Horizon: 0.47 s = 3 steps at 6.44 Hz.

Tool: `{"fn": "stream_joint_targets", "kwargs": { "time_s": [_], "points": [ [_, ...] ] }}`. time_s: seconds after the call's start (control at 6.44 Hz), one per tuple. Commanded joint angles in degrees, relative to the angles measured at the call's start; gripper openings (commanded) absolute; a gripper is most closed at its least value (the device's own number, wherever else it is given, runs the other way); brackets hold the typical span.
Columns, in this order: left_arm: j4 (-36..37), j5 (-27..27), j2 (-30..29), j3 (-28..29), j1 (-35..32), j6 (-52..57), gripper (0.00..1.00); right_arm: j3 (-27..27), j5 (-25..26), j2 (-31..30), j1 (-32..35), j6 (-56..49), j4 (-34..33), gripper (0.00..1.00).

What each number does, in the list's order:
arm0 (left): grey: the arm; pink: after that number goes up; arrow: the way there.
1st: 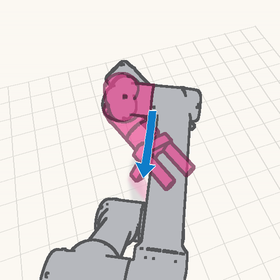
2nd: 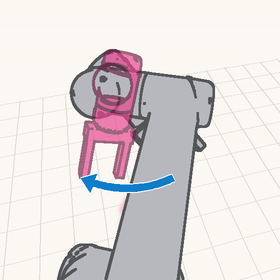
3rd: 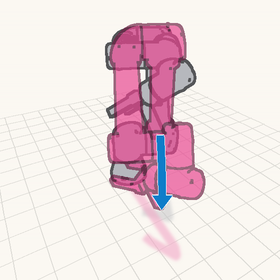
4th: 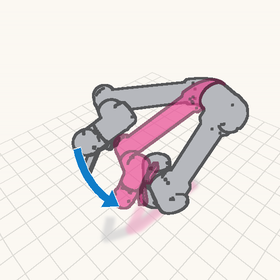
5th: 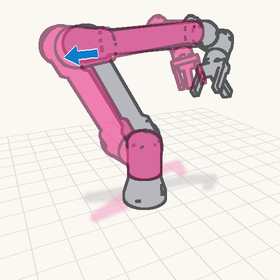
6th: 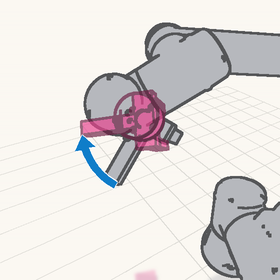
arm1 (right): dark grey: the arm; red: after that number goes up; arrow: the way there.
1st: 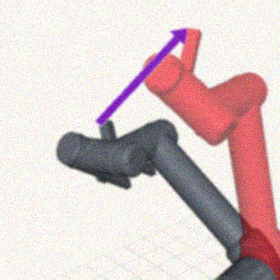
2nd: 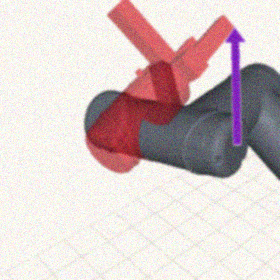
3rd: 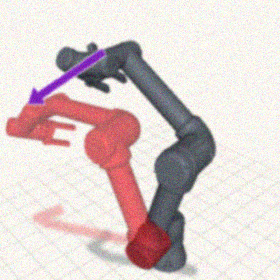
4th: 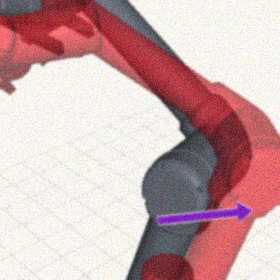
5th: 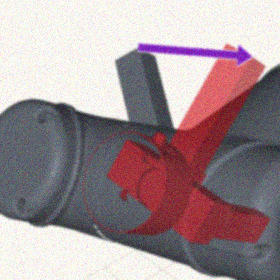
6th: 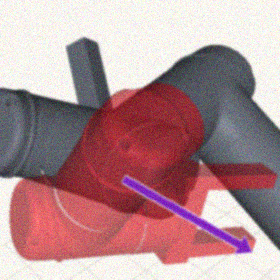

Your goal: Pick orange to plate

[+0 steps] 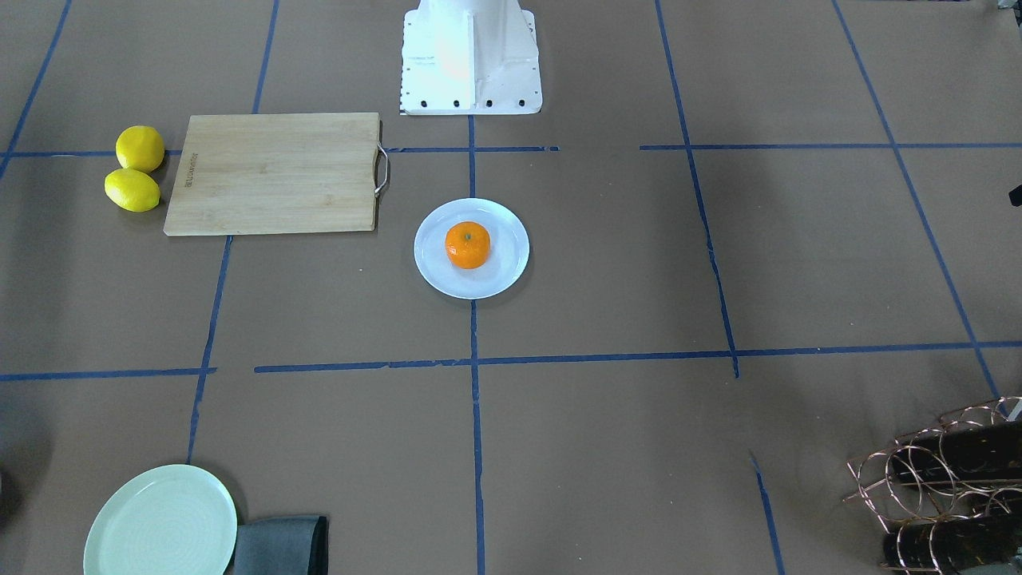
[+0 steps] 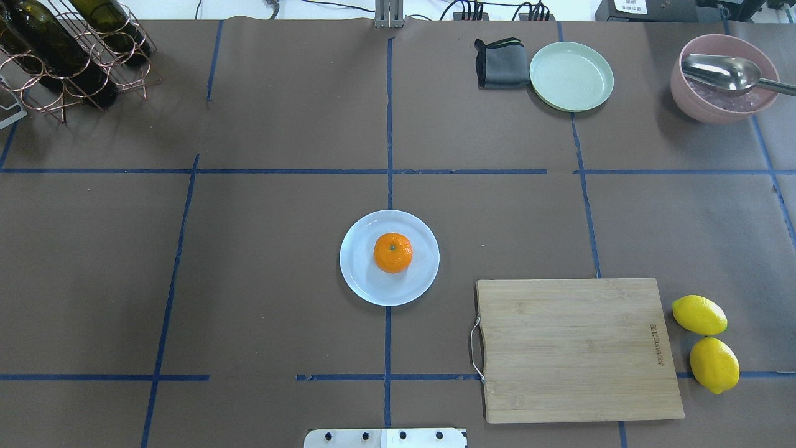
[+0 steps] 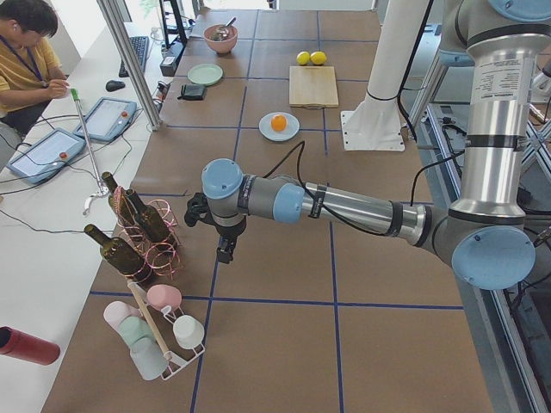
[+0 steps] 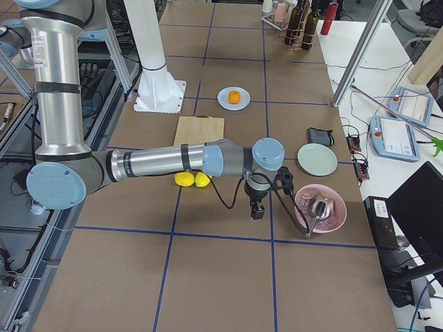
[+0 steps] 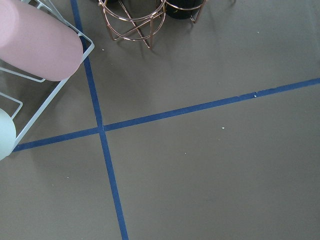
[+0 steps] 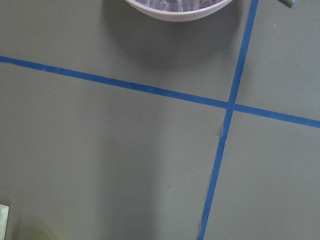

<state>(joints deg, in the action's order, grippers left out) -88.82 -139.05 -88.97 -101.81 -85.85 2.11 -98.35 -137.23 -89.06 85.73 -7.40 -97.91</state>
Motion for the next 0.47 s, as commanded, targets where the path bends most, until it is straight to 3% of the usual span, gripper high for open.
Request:
{"fn": "stream_joint_targets", "kwargs": {
  "time_s": [0.0,0.31],
  "points": [
    [0.1,0.4,2.5,1.4,-0.3,0.0,1.00,-0.1,0.0,0.2,-1.0,0.5,0.1,1.00],
    [-0.1,0.4,2.7,0.6,-0.5,0.0,1.00,-0.1,0.2,0.3,-1.4,0.5,0.9,1.00]
  ]
}}
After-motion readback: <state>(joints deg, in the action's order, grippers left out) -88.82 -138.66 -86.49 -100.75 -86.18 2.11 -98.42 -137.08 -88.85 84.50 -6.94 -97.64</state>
